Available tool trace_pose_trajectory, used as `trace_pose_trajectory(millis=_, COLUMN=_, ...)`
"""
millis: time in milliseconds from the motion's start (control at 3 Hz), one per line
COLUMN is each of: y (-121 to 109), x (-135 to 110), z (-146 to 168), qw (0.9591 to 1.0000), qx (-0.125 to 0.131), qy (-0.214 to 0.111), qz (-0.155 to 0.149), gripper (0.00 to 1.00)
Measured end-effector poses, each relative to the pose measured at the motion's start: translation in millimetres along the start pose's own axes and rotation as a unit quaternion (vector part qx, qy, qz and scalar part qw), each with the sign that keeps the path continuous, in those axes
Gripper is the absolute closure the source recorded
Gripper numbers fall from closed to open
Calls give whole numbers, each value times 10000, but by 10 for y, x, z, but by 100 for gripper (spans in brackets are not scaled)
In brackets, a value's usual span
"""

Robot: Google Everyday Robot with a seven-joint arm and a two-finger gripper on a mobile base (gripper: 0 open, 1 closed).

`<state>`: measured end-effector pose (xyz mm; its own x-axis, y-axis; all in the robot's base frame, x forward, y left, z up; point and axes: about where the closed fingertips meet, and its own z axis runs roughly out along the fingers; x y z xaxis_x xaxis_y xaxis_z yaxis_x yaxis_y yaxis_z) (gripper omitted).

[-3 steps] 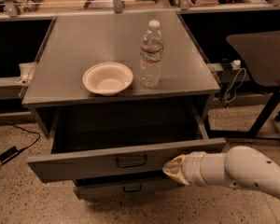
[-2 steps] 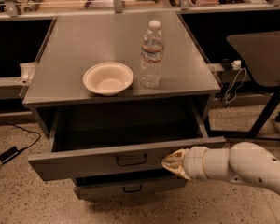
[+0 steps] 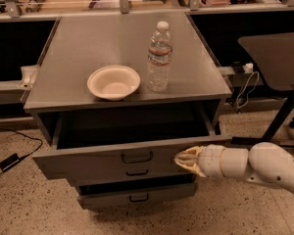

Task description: Close top drawer

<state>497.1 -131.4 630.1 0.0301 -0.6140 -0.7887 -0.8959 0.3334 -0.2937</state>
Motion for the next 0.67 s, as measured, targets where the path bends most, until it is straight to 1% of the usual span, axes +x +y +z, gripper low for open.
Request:
trace_pose_trajectory(millis=333, y=-83, x=-11, z=12, qw=10000, qx=25, qy=-1, qz=-36, gripper=100)
trace_pose_trajectory(millis=667, y=-88, x=-12, z=12, qw=10000, qx=27, qy=-2, qz=-38, gripper=81)
